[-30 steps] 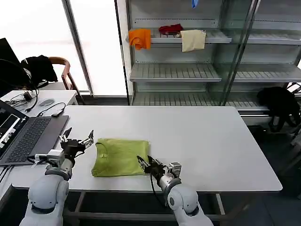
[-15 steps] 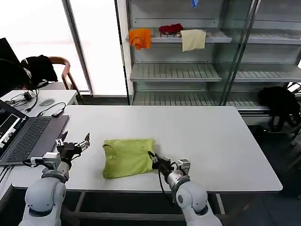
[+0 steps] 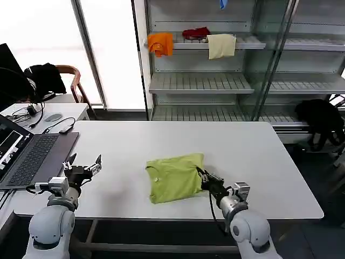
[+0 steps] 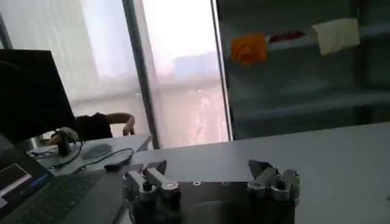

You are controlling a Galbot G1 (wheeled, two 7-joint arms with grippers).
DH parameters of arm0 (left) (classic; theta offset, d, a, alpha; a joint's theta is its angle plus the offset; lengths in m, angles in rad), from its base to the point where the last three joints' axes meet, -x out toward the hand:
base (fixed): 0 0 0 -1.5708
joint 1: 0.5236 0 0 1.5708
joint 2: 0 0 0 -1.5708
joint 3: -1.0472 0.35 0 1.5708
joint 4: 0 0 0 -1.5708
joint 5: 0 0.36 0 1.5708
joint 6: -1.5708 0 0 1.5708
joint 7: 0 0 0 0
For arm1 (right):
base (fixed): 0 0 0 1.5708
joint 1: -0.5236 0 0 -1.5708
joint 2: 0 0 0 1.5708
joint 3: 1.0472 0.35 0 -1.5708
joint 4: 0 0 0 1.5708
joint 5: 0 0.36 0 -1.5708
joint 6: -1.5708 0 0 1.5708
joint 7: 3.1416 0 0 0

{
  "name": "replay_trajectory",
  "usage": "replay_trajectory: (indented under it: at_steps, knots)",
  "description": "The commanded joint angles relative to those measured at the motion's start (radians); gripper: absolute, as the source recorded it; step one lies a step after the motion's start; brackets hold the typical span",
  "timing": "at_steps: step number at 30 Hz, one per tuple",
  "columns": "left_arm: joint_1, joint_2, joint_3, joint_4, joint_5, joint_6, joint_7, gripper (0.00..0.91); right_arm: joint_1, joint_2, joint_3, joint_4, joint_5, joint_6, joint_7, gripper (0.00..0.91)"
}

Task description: Fold and organize the clothes.

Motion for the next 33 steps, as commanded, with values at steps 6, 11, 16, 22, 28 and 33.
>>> replay_trajectory:
  at_steps: [6, 11, 16, 22, 28, 33]
  knots:
    - [-0.003, -0.008, 0.02, 0.027, 0.009, -0.02, -0.002, 0.907, -0.054, -0.023, 0.052, 0.025, -0.309, 0.041, -0.017, 0.907]
    - [0.002, -0.004, 0.012, 0.037, 0.008, -0.036, -0.001, 0.907, -0.031, -0.007, 0.019, 0.05, -0.427, 0.057, -0.009, 0.907]
    - [0.002, -0.004, 0.004, 0.043, 0.007, -0.042, -0.001, 0.907, 0.041, 0.023, -0.081, 0.018, -0.431, 0.053, -0.017, 0.907]
    - [0.006, -0.005, -0.005, 0.054, 0.006, -0.048, -0.002, 0.907, 0.199, 0.075, -0.227, -0.118, -0.374, 0.013, -0.021, 0.907]
    - [0.008, -0.003, -0.014, 0.059, 0.005, -0.05, -0.002, 0.907, 0.309, 0.085, -0.281, -0.237, -0.328, 0.003, -0.044, 0.907]
    - [0.009, -0.002, -0.021, 0.068, 0.004, -0.056, -0.004, 0.907, 0.341, 0.056, -0.291, -0.29, -0.293, 0.0, -0.069, 0.907]
